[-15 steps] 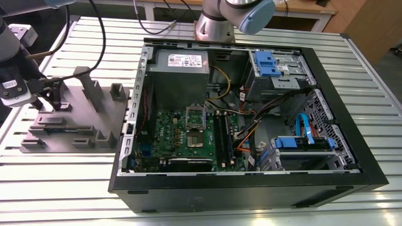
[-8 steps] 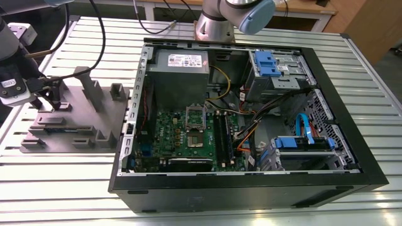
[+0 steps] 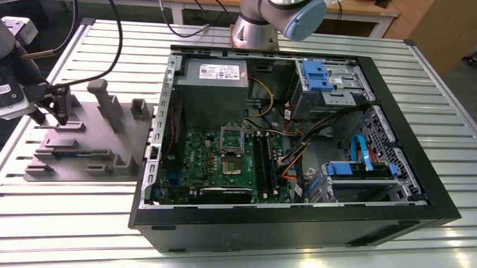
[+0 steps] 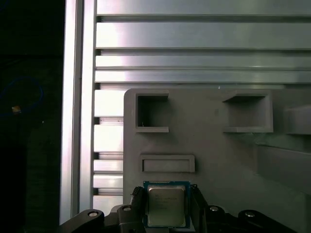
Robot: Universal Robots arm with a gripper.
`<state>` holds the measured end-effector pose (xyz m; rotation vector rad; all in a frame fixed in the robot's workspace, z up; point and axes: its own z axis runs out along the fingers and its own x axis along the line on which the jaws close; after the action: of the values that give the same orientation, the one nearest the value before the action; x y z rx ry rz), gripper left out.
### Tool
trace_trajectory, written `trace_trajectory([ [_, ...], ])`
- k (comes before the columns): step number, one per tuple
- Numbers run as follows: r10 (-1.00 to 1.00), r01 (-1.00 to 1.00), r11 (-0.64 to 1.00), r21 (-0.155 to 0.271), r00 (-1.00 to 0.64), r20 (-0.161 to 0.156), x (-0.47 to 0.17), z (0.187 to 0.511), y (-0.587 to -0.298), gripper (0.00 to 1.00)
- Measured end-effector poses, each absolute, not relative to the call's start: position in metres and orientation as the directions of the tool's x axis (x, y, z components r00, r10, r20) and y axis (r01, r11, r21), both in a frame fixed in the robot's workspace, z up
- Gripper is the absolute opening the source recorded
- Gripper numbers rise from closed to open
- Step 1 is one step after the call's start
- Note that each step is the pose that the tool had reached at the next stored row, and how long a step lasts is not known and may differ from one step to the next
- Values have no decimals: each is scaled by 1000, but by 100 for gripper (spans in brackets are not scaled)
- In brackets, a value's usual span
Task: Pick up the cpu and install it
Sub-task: 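Pick up the cpu and move it towards the insertion slot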
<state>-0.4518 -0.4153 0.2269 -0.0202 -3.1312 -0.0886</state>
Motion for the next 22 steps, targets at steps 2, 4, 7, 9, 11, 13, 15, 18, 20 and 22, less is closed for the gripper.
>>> trace_trajectory([
  [2,13,13,998,57,-1000,9,-452,229,-415,47],
  [4,13,13,998,57,-1000,9,-452,229,-415,47],
  [7,13,13,998,56,-1000,10,-452,230,-415,47],
  [9,13,13,998,56,-1000,10,-452,231,-415,47],
  [11,13,13,998,56,-1000,9,-452,232,-415,47],
  [13,13,13,998,56,-1000,10,-452,233,-415,47],
  [15,13,13,998,57,-1000,9,-452,233,-415,47],
  [18,13,13,998,56,-1000,9,-452,234,-415,47],
  [20,13,13,998,56,-1000,9,-452,235,-415,47],
  [22,13,13,998,56,-1000,9,-452,235,-415,47],
])
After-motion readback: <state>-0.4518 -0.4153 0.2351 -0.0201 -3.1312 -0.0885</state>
